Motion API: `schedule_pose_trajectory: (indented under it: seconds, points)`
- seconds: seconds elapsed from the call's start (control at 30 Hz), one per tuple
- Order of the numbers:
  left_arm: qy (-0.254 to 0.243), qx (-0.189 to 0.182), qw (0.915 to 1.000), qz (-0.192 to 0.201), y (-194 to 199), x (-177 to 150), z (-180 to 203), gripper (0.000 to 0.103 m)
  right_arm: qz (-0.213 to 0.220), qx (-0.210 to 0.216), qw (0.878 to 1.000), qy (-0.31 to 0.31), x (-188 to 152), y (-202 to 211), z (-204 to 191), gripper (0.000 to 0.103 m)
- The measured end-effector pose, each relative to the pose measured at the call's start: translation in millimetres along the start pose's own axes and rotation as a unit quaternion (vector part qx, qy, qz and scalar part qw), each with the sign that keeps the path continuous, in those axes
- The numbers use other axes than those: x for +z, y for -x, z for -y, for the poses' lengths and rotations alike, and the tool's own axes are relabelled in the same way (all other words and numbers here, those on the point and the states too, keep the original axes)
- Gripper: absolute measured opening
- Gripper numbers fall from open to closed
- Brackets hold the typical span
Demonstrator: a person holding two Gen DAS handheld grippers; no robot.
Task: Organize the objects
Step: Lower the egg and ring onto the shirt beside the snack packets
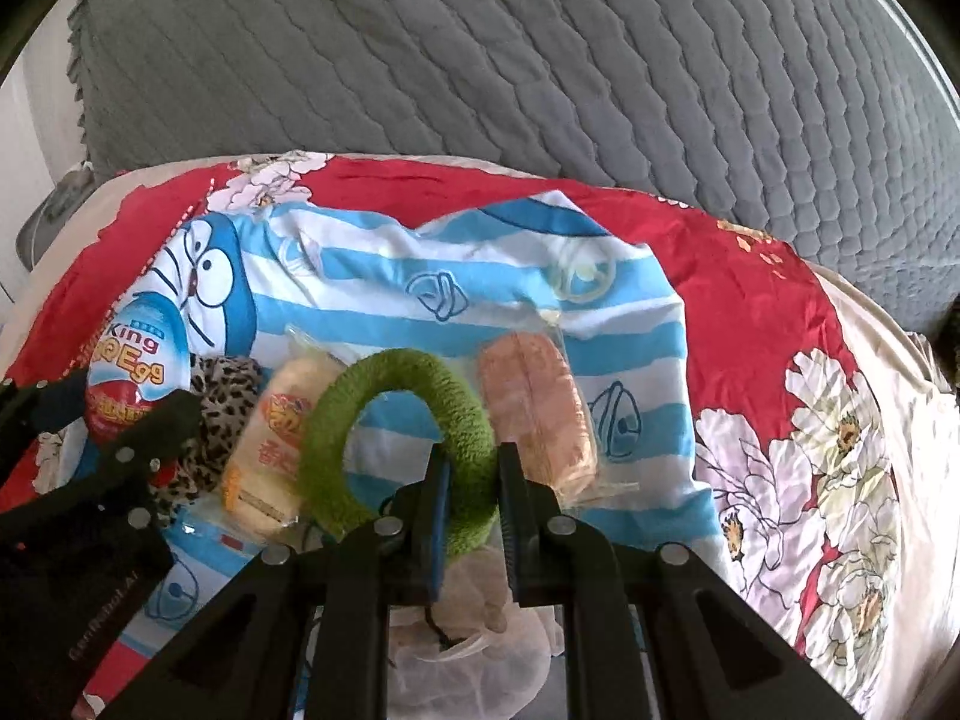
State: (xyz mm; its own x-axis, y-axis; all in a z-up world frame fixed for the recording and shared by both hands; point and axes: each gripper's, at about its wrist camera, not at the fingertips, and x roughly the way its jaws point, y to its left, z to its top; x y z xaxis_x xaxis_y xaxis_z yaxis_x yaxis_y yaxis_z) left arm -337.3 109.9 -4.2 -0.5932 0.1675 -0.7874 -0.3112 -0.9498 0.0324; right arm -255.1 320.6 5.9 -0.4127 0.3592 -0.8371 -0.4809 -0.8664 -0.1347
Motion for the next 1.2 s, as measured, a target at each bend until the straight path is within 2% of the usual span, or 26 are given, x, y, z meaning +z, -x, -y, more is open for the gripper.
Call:
schedule_pose_trajectory:
  seconds: [0.3,0.33,0.47,0.5,0.67,0.77,0.97,1.03,1.2]
  points:
    - [0.008,0.012,0.9998,-0.014,-8,-8,-1,0.053,0.0,-0.01,1.0,0.007,-2,1,-1,0.017]
    - [0.005,0.012,0.9998,-0.013,-7,-8,0,0.053,0.001,-0.009,1.0,0.006,-1,3,-1,0.019]
    - [0.006,0.013,0.9998,-0.012,-3,-7,-1,0.061,0.001,-0.01,1.0,0.001,0,6,2,0.05]
    - [0.008,0.014,0.9998,-0.008,-3,-7,-1,0.062,0.002,-0.011,1.0,0.002,0,6,2,0.053]
    - [0.006,0.017,0.9998,-0.004,3,-4,0,0.067,0.004,-0.017,1.0,0.0,0,10,4,0.063]
    - [0.003,0.017,0.9998,-0.001,7,-4,0,0.073,0.002,-0.018,1.0,-0.002,-1,13,5,0.066]
    - [-0.003,0.013,0.9999,-0.002,17,-8,-2,0.075,0.018,-0.032,0.999,0.005,-2,25,5,0.077]
    - [-0.007,0.011,0.9999,0.0,21,-8,-3,0.076,0.019,-0.034,0.999,-0.001,-3,29,6,0.079]
    - [-0.011,0.022,0.9997,0.008,33,-6,-8,0.08,0.033,-0.01,0.999,-0.009,-4,45,7,0.079]
